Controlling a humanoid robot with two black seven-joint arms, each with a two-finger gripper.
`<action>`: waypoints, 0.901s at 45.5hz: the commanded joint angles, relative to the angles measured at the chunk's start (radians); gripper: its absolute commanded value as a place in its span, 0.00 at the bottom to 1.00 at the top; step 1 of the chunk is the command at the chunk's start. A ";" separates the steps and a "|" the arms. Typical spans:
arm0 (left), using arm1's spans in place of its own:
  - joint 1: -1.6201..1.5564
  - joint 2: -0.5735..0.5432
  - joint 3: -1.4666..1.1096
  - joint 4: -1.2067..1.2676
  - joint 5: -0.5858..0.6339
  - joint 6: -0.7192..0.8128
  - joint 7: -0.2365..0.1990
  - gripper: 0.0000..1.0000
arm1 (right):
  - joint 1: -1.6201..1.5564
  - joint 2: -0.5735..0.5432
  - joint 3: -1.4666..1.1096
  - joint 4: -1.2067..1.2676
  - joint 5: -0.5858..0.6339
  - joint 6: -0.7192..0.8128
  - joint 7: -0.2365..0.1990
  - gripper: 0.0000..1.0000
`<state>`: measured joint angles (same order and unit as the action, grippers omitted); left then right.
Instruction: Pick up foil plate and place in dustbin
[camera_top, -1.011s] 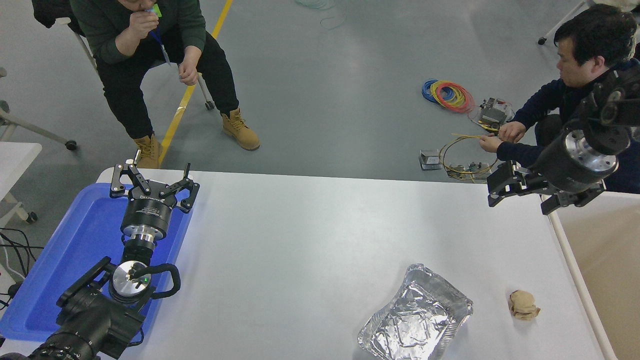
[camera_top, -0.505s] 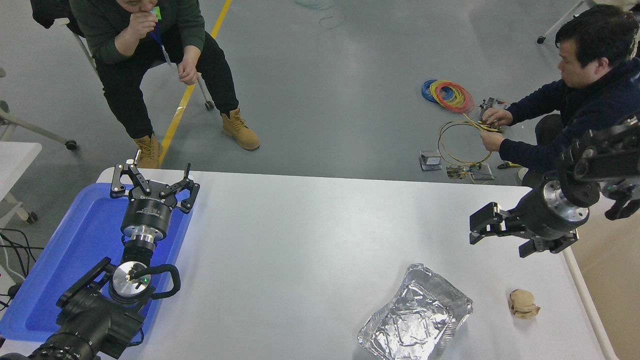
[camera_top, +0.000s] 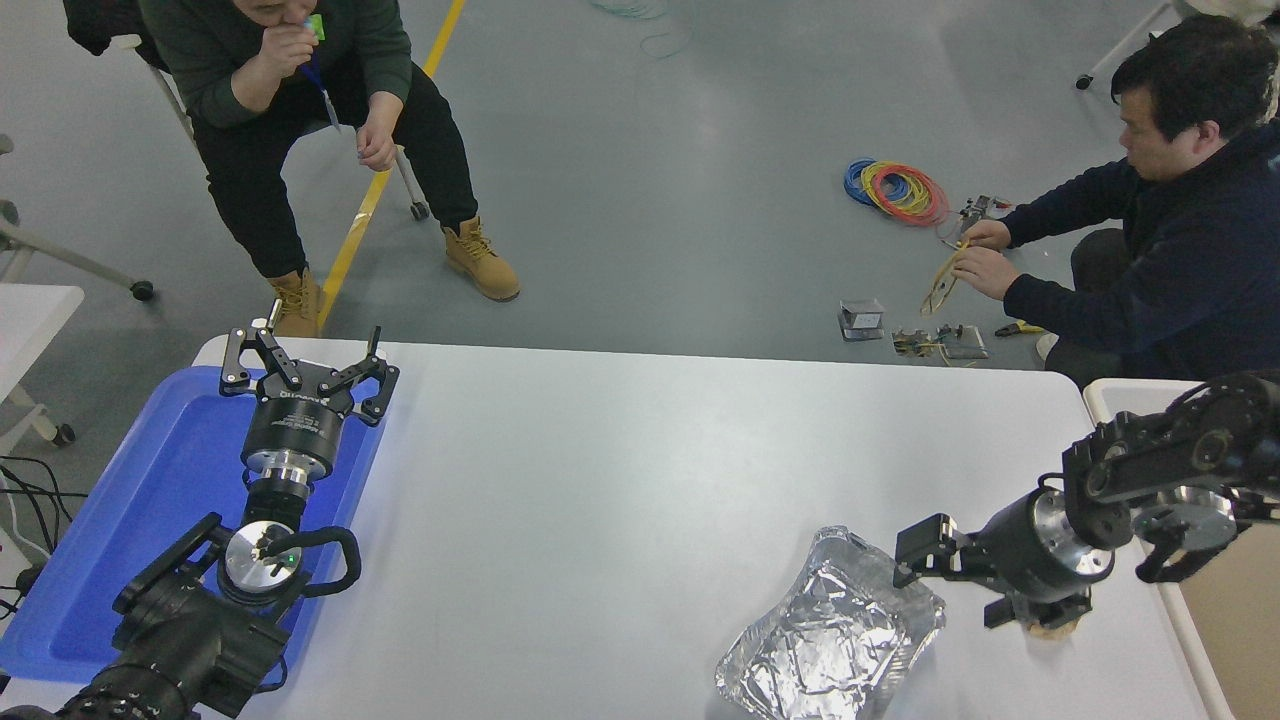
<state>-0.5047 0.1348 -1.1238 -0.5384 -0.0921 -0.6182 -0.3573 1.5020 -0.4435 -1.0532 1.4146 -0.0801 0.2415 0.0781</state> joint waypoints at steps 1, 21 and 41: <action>0.000 0.000 -0.001 0.000 0.000 0.000 0.000 1.00 | -0.091 0.002 0.082 0.015 0.003 -0.070 0.000 1.00; 0.000 -0.001 -0.001 0.000 0.000 0.000 0.001 1.00 | -0.241 0.060 0.101 -0.002 -0.032 -0.260 0.009 0.90; 0.000 0.000 -0.001 0.000 0.000 0.000 0.000 1.00 | -0.256 0.078 0.088 -0.003 -0.073 -0.307 0.008 0.56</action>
<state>-0.5047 0.1348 -1.1238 -0.5384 -0.0918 -0.6182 -0.3565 1.2592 -0.3771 -0.9600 1.4125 -0.1397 -0.0394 0.0856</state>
